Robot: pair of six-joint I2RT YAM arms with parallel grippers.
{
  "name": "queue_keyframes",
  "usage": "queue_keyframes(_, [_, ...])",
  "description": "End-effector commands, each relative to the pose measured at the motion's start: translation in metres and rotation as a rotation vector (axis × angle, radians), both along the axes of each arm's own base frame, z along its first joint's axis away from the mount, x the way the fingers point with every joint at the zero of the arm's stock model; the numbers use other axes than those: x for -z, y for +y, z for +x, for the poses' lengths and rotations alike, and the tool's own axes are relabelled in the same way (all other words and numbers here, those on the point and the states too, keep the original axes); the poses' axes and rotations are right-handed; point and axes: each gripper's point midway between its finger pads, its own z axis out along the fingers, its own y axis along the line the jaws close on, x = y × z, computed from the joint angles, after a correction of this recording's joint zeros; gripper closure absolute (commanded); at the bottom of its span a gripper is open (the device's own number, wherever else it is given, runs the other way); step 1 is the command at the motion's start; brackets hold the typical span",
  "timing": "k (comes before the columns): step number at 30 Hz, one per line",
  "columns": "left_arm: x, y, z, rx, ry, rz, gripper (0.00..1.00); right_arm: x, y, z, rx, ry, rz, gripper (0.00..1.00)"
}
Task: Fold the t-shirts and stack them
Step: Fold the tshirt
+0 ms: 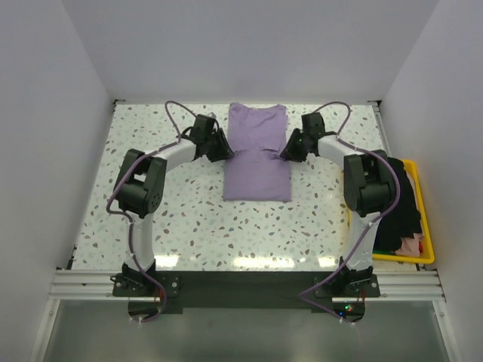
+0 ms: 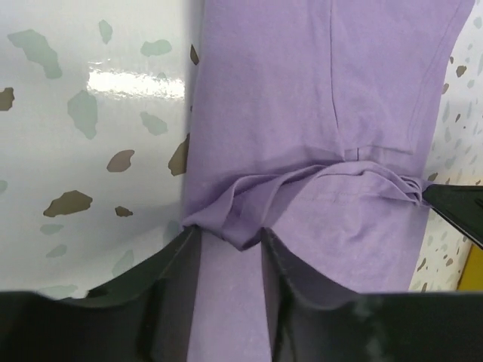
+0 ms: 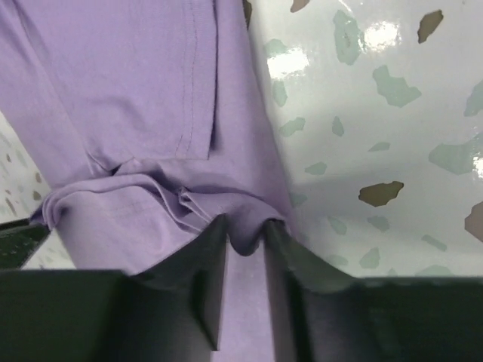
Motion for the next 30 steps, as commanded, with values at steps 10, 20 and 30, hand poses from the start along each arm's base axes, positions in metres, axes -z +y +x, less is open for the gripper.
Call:
queue_keyframes(10, [-0.071,0.011,0.015,0.004,-0.201,-0.004,0.47,-0.07,-0.012,0.005,-0.024,-0.163,-0.066,0.47])
queue_keyframes(20, [-0.043,-0.035,-0.009,0.101,-0.149,0.024,0.91,-0.037,0.047,-0.024,-0.214,-0.107,-0.223,0.57])
queue_keyframes(30, [0.003,-0.02,0.013,0.085,-0.075,0.02,0.92,-0.002,0.026,0.018,-0.151,-0.021,-0.131,0.62])
